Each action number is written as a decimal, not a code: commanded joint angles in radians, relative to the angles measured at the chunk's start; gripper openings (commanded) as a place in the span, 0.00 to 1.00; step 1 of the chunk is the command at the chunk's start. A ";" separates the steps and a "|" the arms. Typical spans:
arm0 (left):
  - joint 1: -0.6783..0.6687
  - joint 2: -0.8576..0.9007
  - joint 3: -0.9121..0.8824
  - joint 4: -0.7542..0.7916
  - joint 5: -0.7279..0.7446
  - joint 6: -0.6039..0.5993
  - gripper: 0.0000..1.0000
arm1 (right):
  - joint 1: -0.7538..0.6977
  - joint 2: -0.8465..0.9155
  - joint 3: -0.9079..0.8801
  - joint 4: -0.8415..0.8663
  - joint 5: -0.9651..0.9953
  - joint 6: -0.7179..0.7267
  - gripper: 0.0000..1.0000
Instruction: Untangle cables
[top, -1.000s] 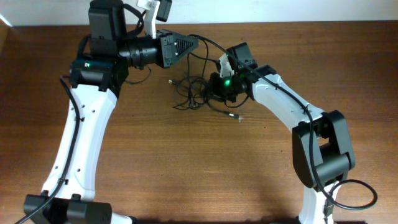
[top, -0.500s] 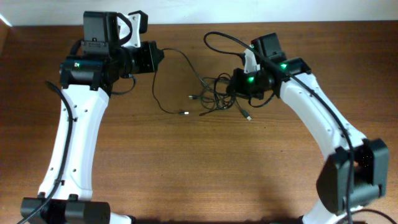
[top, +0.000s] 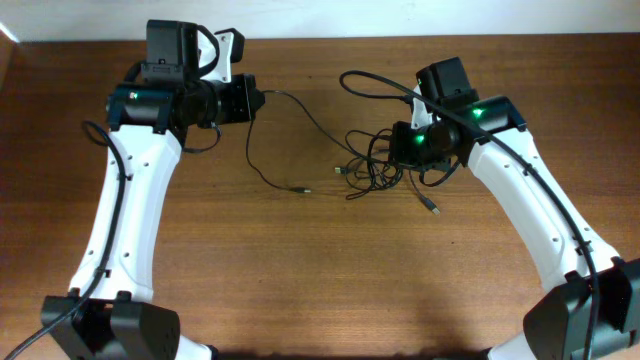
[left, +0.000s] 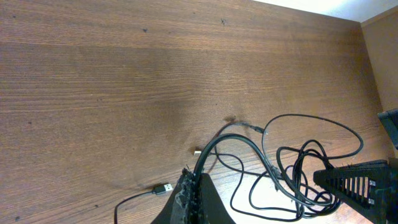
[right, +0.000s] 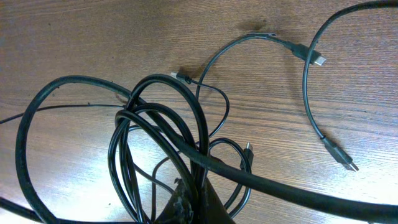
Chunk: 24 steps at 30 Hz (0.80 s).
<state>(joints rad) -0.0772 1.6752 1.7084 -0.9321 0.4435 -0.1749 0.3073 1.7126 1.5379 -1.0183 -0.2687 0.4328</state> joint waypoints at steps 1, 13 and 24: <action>0.003 0.000 0.005 -0.002 -0.007 0.024 0.00 | -0.002 -0.029 0.000 -0.003 0.016 -0.011 0.04; 0.002 0.069 -0.009 -0.008 -0.007 0.090 0.00 | -0.002 -0.029 0.001 -0.053 0.019 -0.015 0.04; 0.002 0.085 -0.009 -0.012 -0.008 0.192 0.00 | -0.061 -0.029 0.138 -0.226 0.019 -0.086 0.04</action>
<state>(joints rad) -0.0772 1.7504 1.7054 -0.9459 0.4438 -0.0261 0.2493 1.7100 1.6482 -1.2320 -0.2588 0.3721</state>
